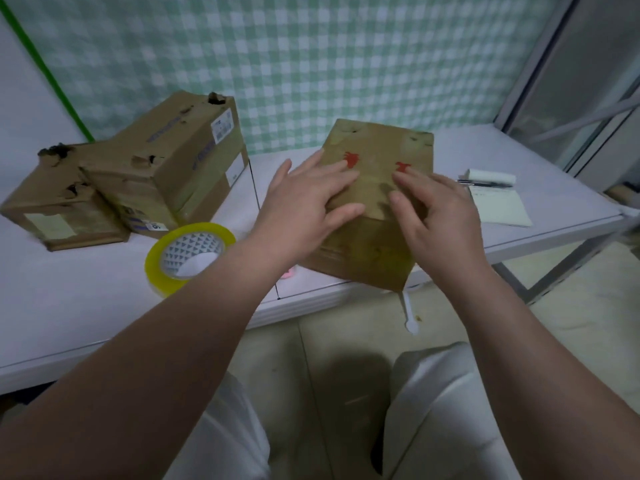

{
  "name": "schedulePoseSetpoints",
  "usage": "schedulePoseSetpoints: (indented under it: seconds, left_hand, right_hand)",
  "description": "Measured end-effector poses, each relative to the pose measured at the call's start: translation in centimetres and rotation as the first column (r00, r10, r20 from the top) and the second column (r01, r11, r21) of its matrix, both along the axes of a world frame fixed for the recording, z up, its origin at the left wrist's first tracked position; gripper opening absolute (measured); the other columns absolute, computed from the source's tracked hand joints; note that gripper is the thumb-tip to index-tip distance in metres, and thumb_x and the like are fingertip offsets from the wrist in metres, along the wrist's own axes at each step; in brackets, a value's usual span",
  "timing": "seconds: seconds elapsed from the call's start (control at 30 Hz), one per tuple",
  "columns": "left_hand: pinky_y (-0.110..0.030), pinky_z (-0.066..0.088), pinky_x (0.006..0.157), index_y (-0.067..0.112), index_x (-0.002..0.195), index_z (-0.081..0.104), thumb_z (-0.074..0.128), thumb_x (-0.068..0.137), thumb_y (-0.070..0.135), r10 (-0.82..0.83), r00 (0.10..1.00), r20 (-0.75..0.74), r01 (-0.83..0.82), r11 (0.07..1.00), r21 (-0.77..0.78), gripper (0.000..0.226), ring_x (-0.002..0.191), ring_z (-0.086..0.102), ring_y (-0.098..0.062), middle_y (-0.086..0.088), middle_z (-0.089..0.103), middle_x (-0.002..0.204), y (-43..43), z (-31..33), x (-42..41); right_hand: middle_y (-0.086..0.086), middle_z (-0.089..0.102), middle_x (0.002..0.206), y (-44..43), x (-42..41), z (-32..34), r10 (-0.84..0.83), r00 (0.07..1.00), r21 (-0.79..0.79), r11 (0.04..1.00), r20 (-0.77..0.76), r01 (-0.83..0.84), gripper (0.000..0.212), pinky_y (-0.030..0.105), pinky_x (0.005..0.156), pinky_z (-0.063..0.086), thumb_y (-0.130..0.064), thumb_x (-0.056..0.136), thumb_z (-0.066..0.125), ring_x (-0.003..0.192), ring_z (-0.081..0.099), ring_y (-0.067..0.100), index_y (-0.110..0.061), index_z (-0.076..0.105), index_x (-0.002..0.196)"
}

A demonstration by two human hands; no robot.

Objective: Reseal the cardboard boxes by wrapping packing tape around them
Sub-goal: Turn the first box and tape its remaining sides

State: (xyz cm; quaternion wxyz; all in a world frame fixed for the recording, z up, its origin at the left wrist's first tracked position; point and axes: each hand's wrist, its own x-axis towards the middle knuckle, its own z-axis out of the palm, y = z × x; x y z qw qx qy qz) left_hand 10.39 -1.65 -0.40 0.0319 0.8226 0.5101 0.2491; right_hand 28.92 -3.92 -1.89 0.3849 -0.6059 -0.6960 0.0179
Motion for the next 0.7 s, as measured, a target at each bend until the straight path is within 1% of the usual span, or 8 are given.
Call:
schedulePoseSetpoints:
  seconds: [0.1, 0.23, 0.33, 0.5, 0.57, 0.6, 0.63, 0.7]
  left_hand:
    - [-0.044, 0.005, 0.116, 0.031, 0.141, 0.041, 0.042, 0.089, 0.058, -0.065, 0.992, -0.105, 0.057, 0.995, -0.078, 0.058, 0.145, 0.016, -0.017, 0.006, 0.034, 0.151, 1.0, 0.0, 0.9]
    - [-0.036, 0.011, 0.116, 0.032, 0.142, 0.038, 0.028, 0.079, 0.065, -0.079, 0.984, -0.160, 0.063, 0.992, -0.106, 0.072, 0.143, 0.023, -0.014, 0.006, 0.032, 0.152, 1.3, -0.2, 1.1]
    - [-0.035, 0.010, 0.117, 0.029, 0.145, 0.032, 0.034, 0.085, 0.060, -0.079, 0.959, -0.271, 0.060, 0.995, -0.080, 0.068, 0.144, 0.021, -0.015, 0.005, 0.028, 0.154, 1.7, -0.5, 1.0]
    - [-0.044, 0.022, 0.113, 0.019, 0.142, 0.041, 0.043, 0.079, 0.060, -0.145, 0.947, -0.288, 0.154, 0.988, 0.011, 0.075, 0.137, 0.036, -0.027, -0.007, 0.041, 0.147, 2.0, -1.2, 0.1]
    - [-0.042, 0.018, 0.115, 0.021, 0.145, 0.035, 0.054, 0.076, 0.059, -0.179, 0.929, -0.324, 0.177, 0.984, -0.037, 0.081, 0.140, 0.031, -0.025, -0.005, 0.035, 0.151, 2.2, -1.1, -0.4]
    - [-0.039, 0.015, 0.117, 0.024, 0.147, 0.031, 0.055, 0.074, 0.060, -0.187, 0.924, -0.334, 0.174, 0.982, -0.068, 0.084, 0.142, 0.026, -0.021, -0.002, 0.031, 0.153, 2.1, -0.9, -0.4]
    - [-0.036, 0.013, 0.117, 0.026, 0.147, 0.029, 0.051, 0.073, 0.064, -0.181, 0.924, -0.337, 0.163, 0.983, -0.083, 0.087, 0.143, 0.023, -0.018, 0.001, 0.028, 0.154, 2.0, -0.6, -0.4]
    - [-0.034, 0.015, 0.117, 0.030, 0.146, 0.031, 0.033, 0.067, 0.074, -0.127, 0.940, -0.316, 0.105, 0.991, -0.085, 0.090, 0.143, 0.023, -0.013, 0.007, 0.029, 0.153, 1.6, 0.0, 0.1]
  right_hand:
    - [-0.001, 0.050, 0.143, 0.1, 0.5, -1.2, 0.039, 0.997, -0.099, 0.994, -0.073, -0.046, 0.034, 0.023, 0.111, 0.019, -0.031, 0.099, 0.049, 0.141, 0.030, 0.024, -0.023, 0.060, 0.130]
    - [-0.002, 0.050, 0.143, 0.3, 0.7, -2.1, 0.076, 0.990, -0.066, 0.994, -0.122, -0.085, 0.039, 0.015, 0.108, 0.013, -0.037, 0.098, 0.043, 0.144, 0.026, 0.021, -0.023, 0.060, 0.130]
    - [-0.003, 0.052, 0.141, 0.5, 0.6, -2.5, 0.079, 0.985, -0.049, 0.995, -0.155, -0.088, 0.043, 0.012, 0.108, 0.013, -0.039, 0.095, 0.041, 0.143, 0.026, 0.020, -0.023, 0.061, 0.129]
    - [-0.001, 0.054, 0.140, 0.5, 0.6, -2.7, 0.097, 0.981, -0.023, 0.994, -0.167, -0.103, 0.041, 0.014, 0.110, 0.014, -0.037, 0.096, 0.043, 0.143, 0.028, 0.021, -0.021, 0.062, 0.128]
    - [-0.002, 0.053, 0.140, 0.5, 0.7, -2.7, 0.107, 0.980, -0.030, 0.993, -0.171, -0.114, 0.042, 0.013, 0.109, 0.013, -0.038, 0.096, 0.042, 0.143, 0.027, 0.021, -0.021, 0.061, 0.128]
    - [-0.002, 0.053, 0.141, 0.4, 0.7, -2.7, 0.110, 0.978, -0.033, 0.992, -0.180, -0.118, 0.042, 0.012, 0.109, 0.013, -0.038, 0.096, 0.042, 0.144, 0.026, 0.020, -0.021, 0.061, 0.129]
    - [-0.002, 0.052, 0.141, 0.4, 0.7, -2.7, 0.113, 0.975, -0.034, 0.992, -0.190, -0.121, 0.042, 0.012, 0.109, 0.012, -0.038, 0.096, 0.042, 0.144, 0.025, 0.019, -0.021, 0.061, 0.129]
    - [-0.002, 0.052, 0.141, 0.4, 0.8, -2.7, 0.118, 0.972, -0.035, 0.991, -0.203, -0.127, 0.041, 0.015, 0.110, 0.013, -0.037, 0.096, 0.042, 0.144, 0.025, 0.019, -0.020, 0.061, 0.129]
